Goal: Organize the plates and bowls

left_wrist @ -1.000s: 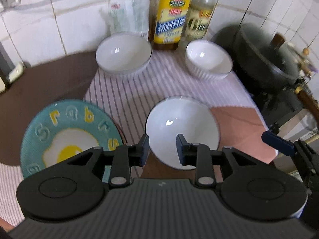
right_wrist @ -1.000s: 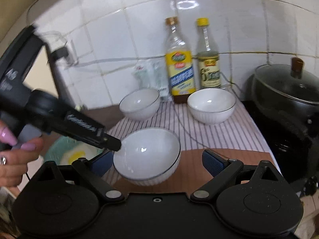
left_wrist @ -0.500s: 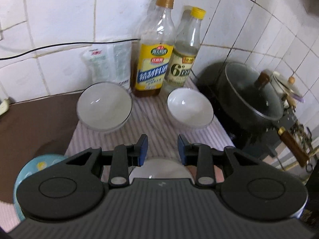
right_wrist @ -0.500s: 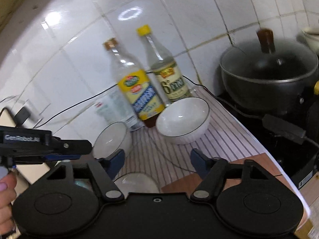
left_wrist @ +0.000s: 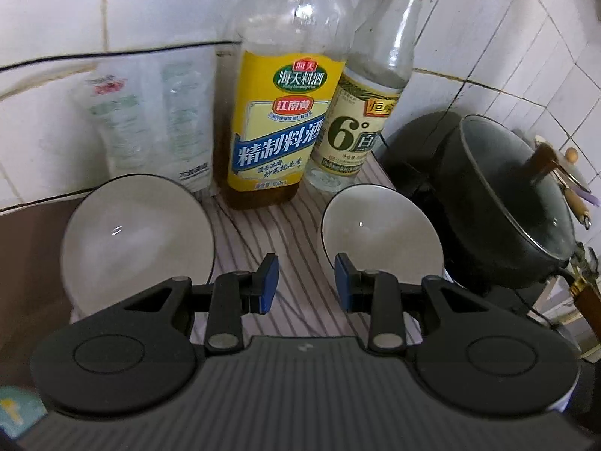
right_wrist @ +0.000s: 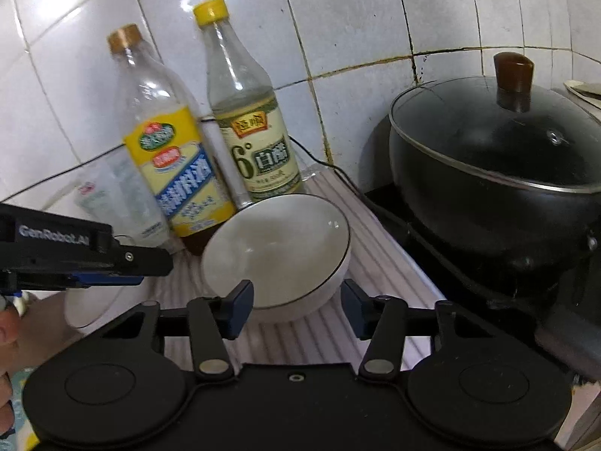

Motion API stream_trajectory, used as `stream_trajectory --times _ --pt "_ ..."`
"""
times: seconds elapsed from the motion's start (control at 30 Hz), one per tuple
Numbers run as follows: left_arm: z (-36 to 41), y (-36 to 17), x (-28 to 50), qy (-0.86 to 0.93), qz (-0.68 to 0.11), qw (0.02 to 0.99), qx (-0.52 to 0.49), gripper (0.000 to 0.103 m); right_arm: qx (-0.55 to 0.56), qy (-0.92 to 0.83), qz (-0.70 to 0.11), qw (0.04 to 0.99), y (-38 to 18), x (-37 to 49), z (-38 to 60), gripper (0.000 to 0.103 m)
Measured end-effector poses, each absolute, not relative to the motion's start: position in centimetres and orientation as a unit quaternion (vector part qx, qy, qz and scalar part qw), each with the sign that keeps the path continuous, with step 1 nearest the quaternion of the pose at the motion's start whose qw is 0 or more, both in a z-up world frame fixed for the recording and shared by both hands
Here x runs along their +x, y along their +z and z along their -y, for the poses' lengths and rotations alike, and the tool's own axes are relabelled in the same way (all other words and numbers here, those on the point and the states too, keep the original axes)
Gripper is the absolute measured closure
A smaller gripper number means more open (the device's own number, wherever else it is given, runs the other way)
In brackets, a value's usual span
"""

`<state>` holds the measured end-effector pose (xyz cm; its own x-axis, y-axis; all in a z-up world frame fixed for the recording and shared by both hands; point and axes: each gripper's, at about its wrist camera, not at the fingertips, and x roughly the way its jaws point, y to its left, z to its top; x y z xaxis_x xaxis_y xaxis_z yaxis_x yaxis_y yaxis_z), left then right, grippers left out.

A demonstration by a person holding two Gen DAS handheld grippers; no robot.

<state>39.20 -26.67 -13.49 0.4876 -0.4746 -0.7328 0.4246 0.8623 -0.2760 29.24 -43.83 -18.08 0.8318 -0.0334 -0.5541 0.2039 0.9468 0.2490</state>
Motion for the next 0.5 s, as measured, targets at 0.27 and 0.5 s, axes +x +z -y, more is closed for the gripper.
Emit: stream_trajectory --times 0.27,0.5 --pt "29.0 -16.0 41.3 -0.275 -0.449 0.85 -0.013 0.073 0.133 -0.08 -0.302 0.941 -18.8 31.2 44.5 0.066" --pt "28.9 -17.4 41.9 -0.284 -0.46 0.839 -0.051 0.083 0.142 -0.094 -0.315 0.934 -19.5 32.2 44.7 0.074"
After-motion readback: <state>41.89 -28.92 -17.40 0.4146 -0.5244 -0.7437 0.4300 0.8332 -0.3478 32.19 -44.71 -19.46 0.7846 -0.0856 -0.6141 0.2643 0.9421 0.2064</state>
